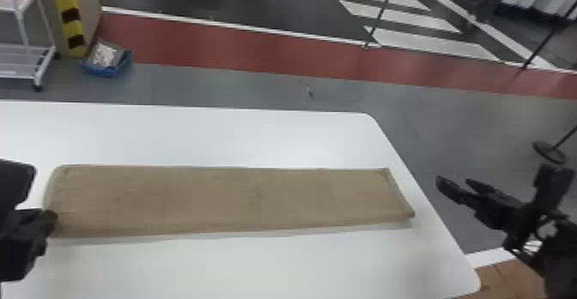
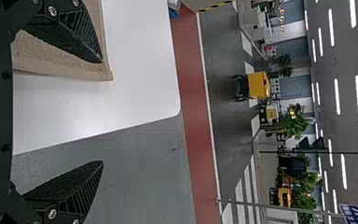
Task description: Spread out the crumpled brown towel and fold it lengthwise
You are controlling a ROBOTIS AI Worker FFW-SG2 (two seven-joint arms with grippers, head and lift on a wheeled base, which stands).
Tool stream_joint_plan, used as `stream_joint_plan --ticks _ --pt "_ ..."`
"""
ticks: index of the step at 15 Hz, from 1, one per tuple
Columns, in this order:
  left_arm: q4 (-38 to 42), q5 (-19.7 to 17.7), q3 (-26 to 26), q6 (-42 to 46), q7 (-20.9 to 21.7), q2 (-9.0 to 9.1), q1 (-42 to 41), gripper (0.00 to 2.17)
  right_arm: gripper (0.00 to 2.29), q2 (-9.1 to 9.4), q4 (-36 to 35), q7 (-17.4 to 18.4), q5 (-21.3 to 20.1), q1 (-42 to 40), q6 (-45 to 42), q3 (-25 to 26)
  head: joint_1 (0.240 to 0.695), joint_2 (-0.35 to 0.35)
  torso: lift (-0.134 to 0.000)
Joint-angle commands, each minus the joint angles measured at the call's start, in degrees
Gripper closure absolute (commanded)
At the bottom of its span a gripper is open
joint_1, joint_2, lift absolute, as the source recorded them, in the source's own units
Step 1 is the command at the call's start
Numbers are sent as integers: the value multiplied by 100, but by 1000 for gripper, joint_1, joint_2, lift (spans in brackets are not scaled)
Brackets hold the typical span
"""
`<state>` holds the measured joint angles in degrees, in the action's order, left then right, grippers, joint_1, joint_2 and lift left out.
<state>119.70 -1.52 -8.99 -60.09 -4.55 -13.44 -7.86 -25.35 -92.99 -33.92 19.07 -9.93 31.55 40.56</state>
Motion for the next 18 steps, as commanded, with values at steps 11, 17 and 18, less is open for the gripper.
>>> stream_joint_plan --ticks 11,17,18 --pt "624 73 626 19 -99 -9 -857 880 124 30 -176 -9 123 -18 58 -119 695 -350 -124" --pt "598 -243 855 1073 103 -27 -726 26 124 118 -229 -572 -26 114 93 -215 695 -322 -124" --pt "413 -278 855 1038 165 -44 -559 33 127 109 -123 -607 -176 290 146 -303 695 -318 -124"
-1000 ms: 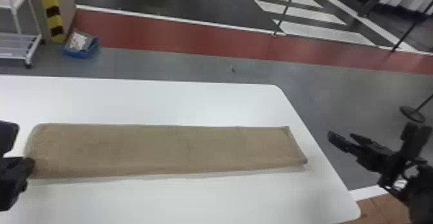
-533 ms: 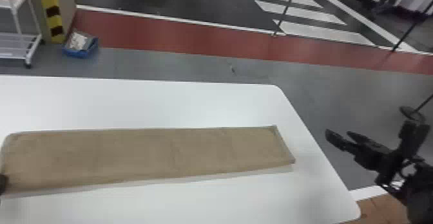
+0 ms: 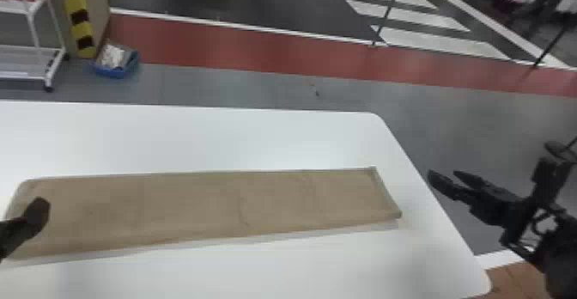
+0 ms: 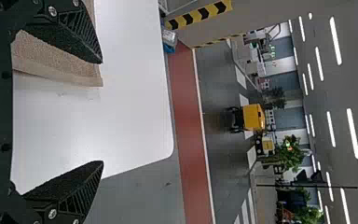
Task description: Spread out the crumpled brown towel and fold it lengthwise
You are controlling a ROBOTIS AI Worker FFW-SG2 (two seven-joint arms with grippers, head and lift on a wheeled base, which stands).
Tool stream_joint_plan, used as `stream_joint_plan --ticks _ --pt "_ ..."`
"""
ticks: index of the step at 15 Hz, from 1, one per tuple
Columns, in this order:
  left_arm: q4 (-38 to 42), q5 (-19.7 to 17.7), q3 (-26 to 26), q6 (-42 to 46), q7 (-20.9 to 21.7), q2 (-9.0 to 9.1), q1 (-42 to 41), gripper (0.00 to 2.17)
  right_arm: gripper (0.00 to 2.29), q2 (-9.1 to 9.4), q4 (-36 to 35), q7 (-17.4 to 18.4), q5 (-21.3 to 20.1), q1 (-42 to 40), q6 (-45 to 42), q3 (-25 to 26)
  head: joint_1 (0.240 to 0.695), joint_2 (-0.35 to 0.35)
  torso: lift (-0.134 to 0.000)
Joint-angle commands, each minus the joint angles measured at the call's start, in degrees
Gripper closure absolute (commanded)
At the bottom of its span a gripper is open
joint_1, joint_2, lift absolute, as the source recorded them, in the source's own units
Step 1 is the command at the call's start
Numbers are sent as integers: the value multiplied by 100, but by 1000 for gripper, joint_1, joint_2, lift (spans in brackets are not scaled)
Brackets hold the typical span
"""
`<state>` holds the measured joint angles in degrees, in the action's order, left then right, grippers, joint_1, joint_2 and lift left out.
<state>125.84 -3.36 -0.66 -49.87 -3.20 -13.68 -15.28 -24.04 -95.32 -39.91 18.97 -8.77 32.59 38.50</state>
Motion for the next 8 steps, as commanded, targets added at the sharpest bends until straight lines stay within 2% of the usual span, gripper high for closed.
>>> stream_joint_plan --ticks 1,4,6,8 --pt "-350 -112 31 17 74 -21 307 33 130 -48 216 -52 -306 315 182 -177 695 -315 -124" --pt "-781 -226 145 -194 276 -74 746 46 130 -92 506 -342 -807 745 411 -379 695 -293 -124" --pt "-886 -296 295 -458 671 -83 913 46 144 -224 823 -807 -921 1018 481 -414 695 -279 -124" --pt "-886 -507 453 -739 847 -118 1010 53 147 -338 1121 -1256 -992 1211 569 -475 695 -260 -124"
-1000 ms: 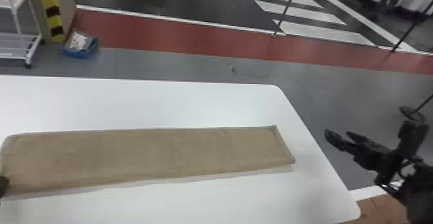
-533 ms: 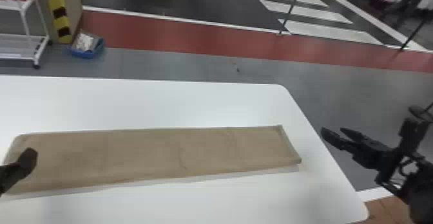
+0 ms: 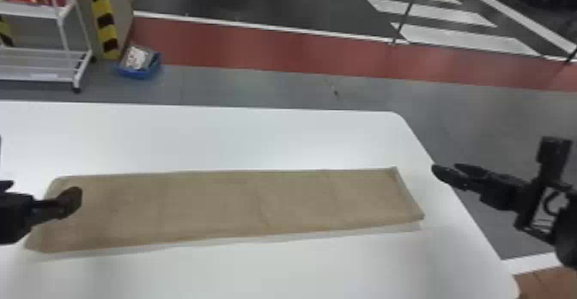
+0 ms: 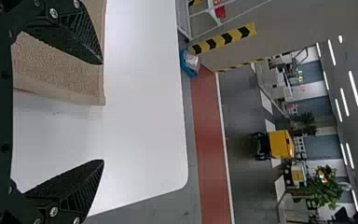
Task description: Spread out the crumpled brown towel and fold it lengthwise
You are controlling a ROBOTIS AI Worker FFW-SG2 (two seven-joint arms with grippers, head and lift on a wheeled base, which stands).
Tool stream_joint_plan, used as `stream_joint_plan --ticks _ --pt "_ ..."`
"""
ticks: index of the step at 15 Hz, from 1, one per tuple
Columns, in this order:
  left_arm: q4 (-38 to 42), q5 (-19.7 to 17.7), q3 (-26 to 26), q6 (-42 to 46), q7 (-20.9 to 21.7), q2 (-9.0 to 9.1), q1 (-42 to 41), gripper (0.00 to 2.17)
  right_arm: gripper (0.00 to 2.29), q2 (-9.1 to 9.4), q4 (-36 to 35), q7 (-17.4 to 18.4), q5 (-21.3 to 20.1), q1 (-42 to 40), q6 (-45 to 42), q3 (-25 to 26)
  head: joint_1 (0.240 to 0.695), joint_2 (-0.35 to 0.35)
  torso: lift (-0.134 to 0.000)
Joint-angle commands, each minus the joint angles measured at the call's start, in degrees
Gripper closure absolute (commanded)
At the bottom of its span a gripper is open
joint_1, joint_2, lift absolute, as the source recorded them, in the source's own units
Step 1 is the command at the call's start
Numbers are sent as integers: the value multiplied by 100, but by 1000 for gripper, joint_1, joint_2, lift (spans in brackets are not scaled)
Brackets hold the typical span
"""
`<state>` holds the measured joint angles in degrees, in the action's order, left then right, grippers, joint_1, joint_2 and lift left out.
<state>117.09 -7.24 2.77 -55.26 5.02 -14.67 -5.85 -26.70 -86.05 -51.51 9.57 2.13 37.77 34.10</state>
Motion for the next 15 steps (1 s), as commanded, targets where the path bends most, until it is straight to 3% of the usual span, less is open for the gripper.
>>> stream_joint_plan --ticks 1,5,15 --pt "-19 -172 110 -236 78 -54 93 90 147 -117 317 -298 -87 209 51 -79 695 -256 -124" --pt "-72 -181 110 -359 157 -54 119 110 221 -248 677 -676 -87 384 209 -149 695 -243 -124" --pt "-63 -242 119 -570 174 -54 198 147 225 -371 818 -685 -114 490 227 -325 695 -244 -124"
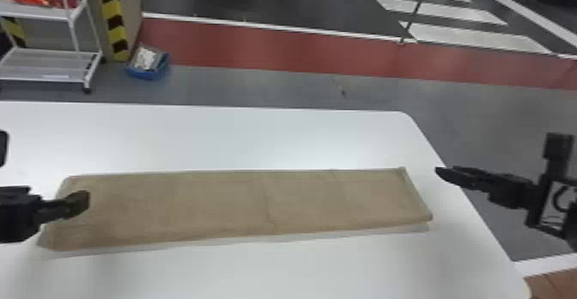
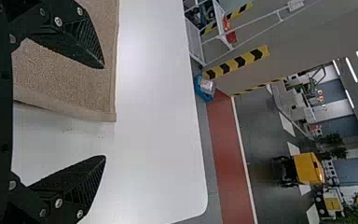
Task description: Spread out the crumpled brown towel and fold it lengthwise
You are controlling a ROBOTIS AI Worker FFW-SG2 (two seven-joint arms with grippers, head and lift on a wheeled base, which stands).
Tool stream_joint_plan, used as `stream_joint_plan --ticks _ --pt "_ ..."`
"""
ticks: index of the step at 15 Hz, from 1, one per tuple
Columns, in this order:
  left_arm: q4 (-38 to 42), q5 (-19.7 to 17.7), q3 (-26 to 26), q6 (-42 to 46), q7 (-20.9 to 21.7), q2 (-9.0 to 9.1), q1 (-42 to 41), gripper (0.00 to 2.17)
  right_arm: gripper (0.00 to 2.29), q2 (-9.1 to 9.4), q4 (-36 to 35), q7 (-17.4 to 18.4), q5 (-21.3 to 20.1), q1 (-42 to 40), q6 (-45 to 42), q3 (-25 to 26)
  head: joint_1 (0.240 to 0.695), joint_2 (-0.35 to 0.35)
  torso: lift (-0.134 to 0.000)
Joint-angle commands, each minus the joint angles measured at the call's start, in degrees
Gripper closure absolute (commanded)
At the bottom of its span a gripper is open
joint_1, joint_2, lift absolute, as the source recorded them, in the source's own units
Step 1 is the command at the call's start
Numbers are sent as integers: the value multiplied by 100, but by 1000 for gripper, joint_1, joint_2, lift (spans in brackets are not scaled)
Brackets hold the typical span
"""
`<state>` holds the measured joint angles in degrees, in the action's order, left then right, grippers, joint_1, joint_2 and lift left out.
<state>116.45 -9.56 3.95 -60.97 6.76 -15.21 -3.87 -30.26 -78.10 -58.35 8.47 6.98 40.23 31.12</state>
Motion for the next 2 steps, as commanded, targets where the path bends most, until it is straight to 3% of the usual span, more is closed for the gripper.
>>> stream_joint_plan --ticks 1,2 --pt "1 -19 -8 1 -8 9 0 147 225 -24 41 -1 -12 32 -19 -35 695 -245 -124" --pt "1 -28 -8 1 -8 9 -8 147 225 -33 50 -1 -3 40 -19 -35 695 -245 -124"
